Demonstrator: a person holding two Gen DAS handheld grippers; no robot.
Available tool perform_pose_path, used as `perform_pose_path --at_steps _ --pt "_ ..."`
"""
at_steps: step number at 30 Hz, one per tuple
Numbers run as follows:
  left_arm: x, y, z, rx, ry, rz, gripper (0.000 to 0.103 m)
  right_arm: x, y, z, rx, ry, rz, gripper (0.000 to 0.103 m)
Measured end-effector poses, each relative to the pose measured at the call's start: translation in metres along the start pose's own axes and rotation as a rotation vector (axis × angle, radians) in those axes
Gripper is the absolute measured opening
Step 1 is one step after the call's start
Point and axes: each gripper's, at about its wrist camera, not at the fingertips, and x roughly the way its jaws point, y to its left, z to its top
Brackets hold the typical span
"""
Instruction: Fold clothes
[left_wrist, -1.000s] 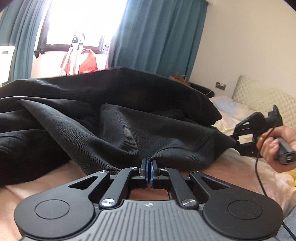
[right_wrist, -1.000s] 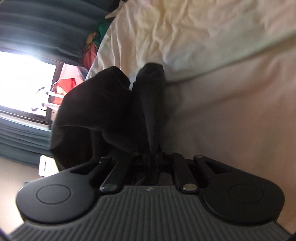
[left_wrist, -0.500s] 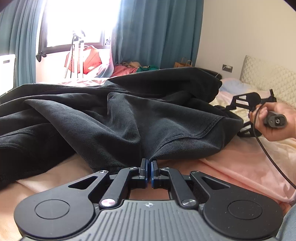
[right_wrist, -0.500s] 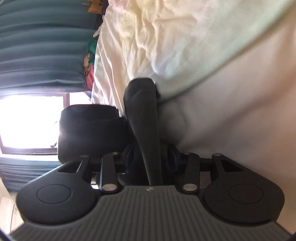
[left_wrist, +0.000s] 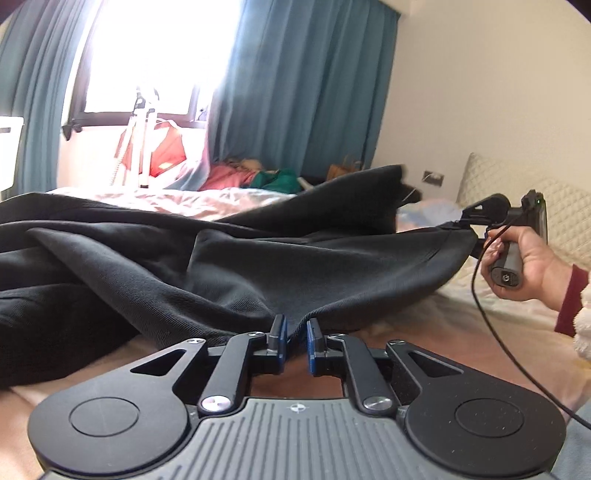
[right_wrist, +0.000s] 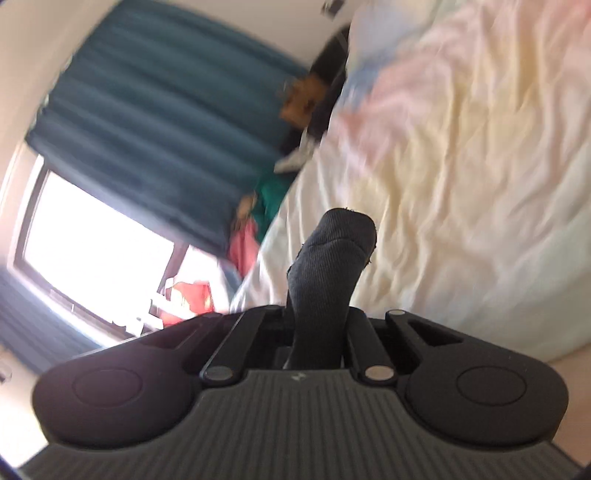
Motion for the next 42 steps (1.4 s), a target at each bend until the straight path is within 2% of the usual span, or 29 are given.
perform_pose_path --at_steps 2,3,4,6,7,9,11,13,16,18,20,23,25,28,30,31,34,36,38,39,42 --pt "-0.005 -0.002 0.003 -0.015 -0.005 -0.045 0.022 -0.016 -0.011 0.015 0.01 -0.064 -0.051 0.007" --pt "-0.007 -0.002 0.005 -0.028 0.003 -0.056 0.03 -0.021 -0.021 0.022 0.015 -0.078 -0.087 0.007" --pt "-0.009 -0.001 0.007 -0.048 0.015 -0.067 0.037 -0.021 -0.034 0.025 0.045 -0.049 -0.118 0.007" --pt "-0.017 0.007 0.01 -0.123 0.04 -0.074 0.062 -0.017 -0.071 0.029 0.158 0.04 -0.183 0.008" --pt "-0.02 0.013 0.011 -0.165 0.055 -0.055 0.066 -0.016 -0.086 0.029 0.203 0.076 -0.186 0.008" --pt "-0.027 0.031 0.013 -0.267 0.092 0.035 0.075 -0.019 -0.108 0.026 0.265 0.118 -0.197 0.008" --pt "-0.037 0.064 0.009 -0.478 0.075 0.115 0.081 -0.024 -0.113 0.024 0.314 0.133 -0.18 0.008" --pt "-0.046 0.105 -0.004 -0.749 0.047 0.16 0.082 -0.029 -0.108 0.027 0.326 0.124 -0.166 0.009" --pt "-0.057 0.161 -0.036 -1.165 -0.003 0.195 0.082 -0.036 -0.097 0.025 0.291 0.118 -0.158 0.009" --pt "-0.065 0.186 -0.06 -1.392 -0.084 0.183 0.074 -0.04 -0.094 0.025 0.28 0.11 -0.155 0.01" --pt "-0.07 0.199 -0.075 -1.532 -0.182 0.166 0.072 -0.044 -0.094 0.029 0.283 0.095 -0.149 0.01" --pt "-0.076 0.209 -0.083 -1.654 -0.284 0.181 0.072 -0.045 -0.09 0.029 0.264 0.073 -0.155 0.01" --pt "-0.082 0.216 -0.087 -1.712 -0.358 0.202 0.072 -0.044 -0.089 0.028 0.259 0.059 -0.165 0.01" --pt "-0.086 0.223 -0.087 -1.737 -0.398 0.239 0.068 -0.044 -0.093 0.026 0.311 0.024 -0.166 0.01" --pt "-0.085 0.224 -0.084 -1.725 -0.411 0.27 0.067 -0.046 -0.091 0.025 0.308 -0.004 -0.144 0.01" --pt "-0.083 0.224 -0.081 -1.71 -0.407 0.284 0.064 -0.045 -0.084 0.026 0.265 -0.017 -0.13 0.009" --pt "-0.08 0.223 -0.074 -1.625 -0.368 0.335 0.049 -0.042 -0.064 0.028 0.117 -0.049 -0.115 0.008" --pt "-0.084 0.226 -0.07 -1.59 -0.341 0.356 0.032 -0.04 -0.059 0.028 0.085 -0.06 -0.12 0.008" --pt "-0.094 0.232 -0.063 -1.559 -0.308 0.371 0.02 -0.042 -0.064 0.026 0.118 -0.061 -0.135 0.008" --pt "-0.1 0.234 -0.059 -1.547 -0.302 0.374 0.016 -0.045 -0.07 0.025 0.175 -0.063 -0.136 0.008" --pt "-0.12 0.232 -0.03 -1.465 -0.34 0.406 0.014 -0.053 -0.084 0.021 0.312 -0.074 -0.127 0.008"
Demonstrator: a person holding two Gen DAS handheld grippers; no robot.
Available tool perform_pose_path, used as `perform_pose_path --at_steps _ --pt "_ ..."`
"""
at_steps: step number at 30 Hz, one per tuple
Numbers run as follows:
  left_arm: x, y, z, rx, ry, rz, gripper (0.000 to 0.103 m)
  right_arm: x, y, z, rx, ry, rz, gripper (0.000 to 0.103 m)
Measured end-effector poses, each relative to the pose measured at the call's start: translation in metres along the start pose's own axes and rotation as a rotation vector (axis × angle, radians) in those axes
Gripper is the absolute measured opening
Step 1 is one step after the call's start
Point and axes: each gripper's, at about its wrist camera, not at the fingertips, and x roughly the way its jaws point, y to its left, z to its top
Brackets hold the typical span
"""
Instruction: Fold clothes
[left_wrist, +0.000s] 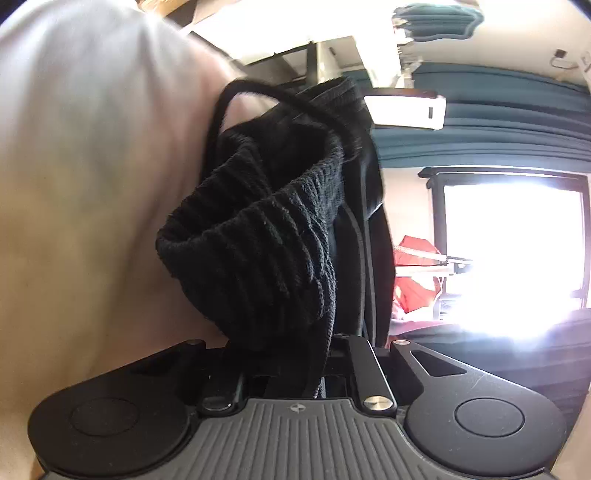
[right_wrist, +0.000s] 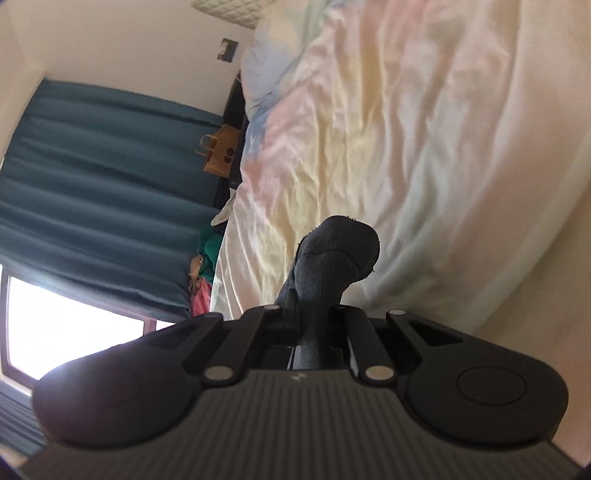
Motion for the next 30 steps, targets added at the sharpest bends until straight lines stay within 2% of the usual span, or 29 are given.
perform_pose_path --at_steps 6,9,12,16,18,22,24,28,29,30 --pt "-0.081 -0.06 0.04 0.115 -0.125 -0.006 0.012 0.009 -0.001 0.003 -0.026 0.015 -0.067 0.008" --pt "-0.106 -0.082 0.051 0.15 -0.103 0.028 0.012 0.005 0.003 0.004 -0.054 0.017 -0.072 0.008" --pt "-0.116 -0.097 0.062 0.173 -0.071 0.06 0.012 -0.013 0.02 0.005 -0.165 -0.05 -0.067 0.007" --pt "-0.138 -0.077 0.081 0.158 -0.027 0.143 0.013 -0.043 0.044 0.007 -0.315 -0.159 -0.083 0.007" --pt "-0.143 -0.055 0.089 0.147 -0.006 0.189 0.013 -0.05 0.038 0.012 -0.322 -0.16 -0.194 0.007" --pt "-0.131 -0.013 0.1 0.14 0.054 0.286 0.014 -0.032 0.009 0.018 -0.255 -0.044 -0.418 0.008" --pt "-0.122 0.004 0.103 0.174 0.083 0.329 0.015 -0.031 -0.001 0.015 -0.245 -0.027 -0.439 0.008" --pt "-0.122 0.01 0.102 0.258 0.109 0.336 0.024 -0.034 0.002 0.011 -0.263 -0.024 -0.451 0.011" --pt "-0.12 0.005 0.101 0.309 0.118 0.351 0.028 -0.036 0.005 0.011 -0.259 -0.032 -0.446 0.014" --pt "-0.11 -0.003 0.1 0.369 0.123 0.376 0.039 -0.039 0.007 0.01 -0.264 -0.04 -0.446 0.016"
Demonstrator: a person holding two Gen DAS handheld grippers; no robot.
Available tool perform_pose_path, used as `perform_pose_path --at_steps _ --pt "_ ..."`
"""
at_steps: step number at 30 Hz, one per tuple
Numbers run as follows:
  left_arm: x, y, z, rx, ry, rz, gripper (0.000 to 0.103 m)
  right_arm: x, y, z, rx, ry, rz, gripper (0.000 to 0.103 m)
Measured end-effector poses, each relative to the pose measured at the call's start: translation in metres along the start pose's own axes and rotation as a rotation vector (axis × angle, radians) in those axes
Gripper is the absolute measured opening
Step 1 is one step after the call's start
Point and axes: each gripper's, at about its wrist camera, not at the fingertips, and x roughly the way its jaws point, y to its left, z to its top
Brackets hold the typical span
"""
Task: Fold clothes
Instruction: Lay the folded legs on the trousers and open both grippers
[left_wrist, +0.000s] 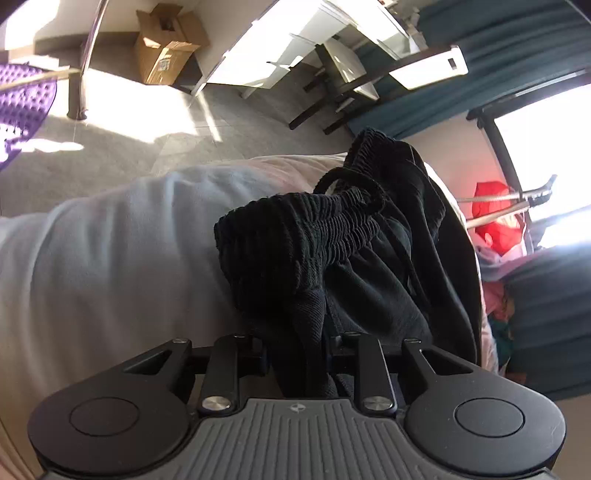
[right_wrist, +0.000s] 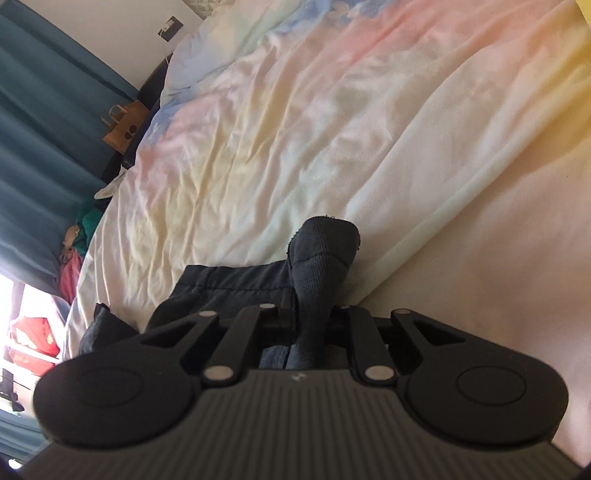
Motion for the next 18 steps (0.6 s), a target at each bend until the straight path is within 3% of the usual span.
perform_pose_path --at_steps 1,3,5,8,12,18 --pt "0.002 -0.009 0.001 0.063 0.0 0.034 0.046 -0.004 0.005 -0.001 -0.022 -0.015 -0.003 0.024" --pt "-0.006 -0.022 -0.005 0.19 -0.011 0.095 0.072 -0.013 0.014 -0.002 -0.067 -0.046 -0.008 0.039" --pt "-0.02 -0.035 -0.015 0.306 -0.052 0.113 0.082 -0.029 0.029 -0.002 -0.124 -0.12 0.022 0.061" --pt "-0.043 -0.051 -0.034 0.421 -0.119 0.09 0.089 -0.061 0.05 -0.012 -0.204 -0.245 0.075 0.077" --pt "-0.059 -0.08 -0.064 0.557 -0.217 0.055 0.094 -0.111 0.068 -0.03 -0.304 -0.324 0.237 0.079" --pt "-0.059 -0.142 -0.12 0.744 -0.336 -0.062 0.098 -0.149 0.094 -0.075 -0.542 -0.262 0.456 0.079"
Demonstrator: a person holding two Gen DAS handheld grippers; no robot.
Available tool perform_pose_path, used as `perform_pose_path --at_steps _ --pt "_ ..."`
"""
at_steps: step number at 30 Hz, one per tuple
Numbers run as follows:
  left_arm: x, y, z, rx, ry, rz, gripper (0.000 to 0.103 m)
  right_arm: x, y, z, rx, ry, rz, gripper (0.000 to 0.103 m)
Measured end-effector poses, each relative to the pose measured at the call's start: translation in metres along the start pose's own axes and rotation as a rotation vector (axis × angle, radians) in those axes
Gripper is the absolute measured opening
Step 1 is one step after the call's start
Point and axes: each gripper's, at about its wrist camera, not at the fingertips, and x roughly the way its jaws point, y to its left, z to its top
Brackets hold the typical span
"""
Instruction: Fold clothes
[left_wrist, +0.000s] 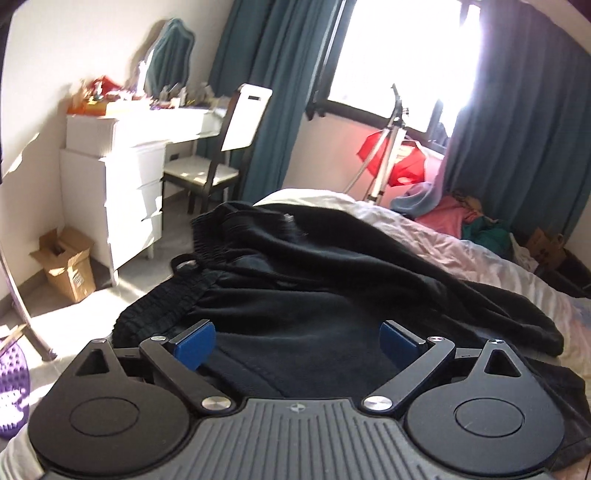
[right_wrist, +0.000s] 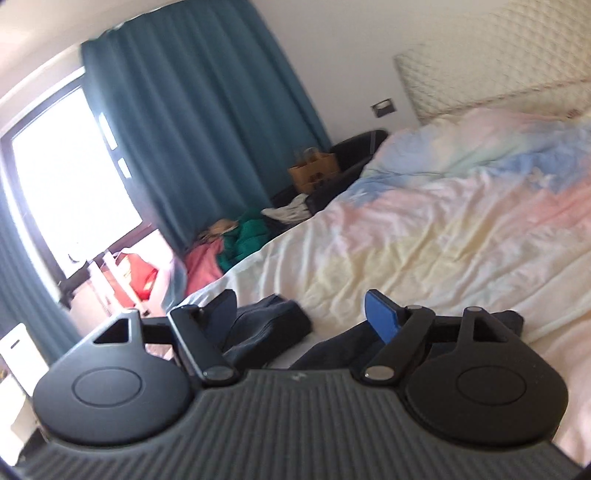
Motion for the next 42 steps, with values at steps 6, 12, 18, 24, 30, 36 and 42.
perform_pose_path --at_steps 6,12,18,24,30,36,42 --pt "0.009 -0.096 -0.009 0.144 -0.073 -0.133 0.1 -0.006 0.047 -0.023 -0.149 0.092 0.196 0.079" --pt "0.036 -0.171 -0.021 0.252 -0.081 -0.239 0.1 -0.005 0.064 -0.039 -0.176 0.126 0.25 0.079" --pt "0.078 -0.197 -0.046 0.313 -0.083 -0.272 0.101 0.0 0.071 -0.052 -0.195 0.159 0.264 0.079" --pt "0.119 -0.176 -0.077 0.333 -0.037 -0.239 0.101 0.009 0.082 -0.067 -0.228 0.18 0.264 0.079" --pt "0.124 -0.159 -0.078 0.252 -0.012 -0.213 0.101 0.024 0.088 -0.078 -0.196 0.237 0.276 0.079" --pt "0.11 -0.15 -0.073 0.213 -0.05 -0.201 0.101 0.1 0.086 -0.083 -0.056 0.344 0.235 0.079" --pt "0.132 -0.151 -0.07 0.239 -0.048 -0.231 0.101 0.228 0.05 -0.093 0.341 0.426 0.175 0.079"
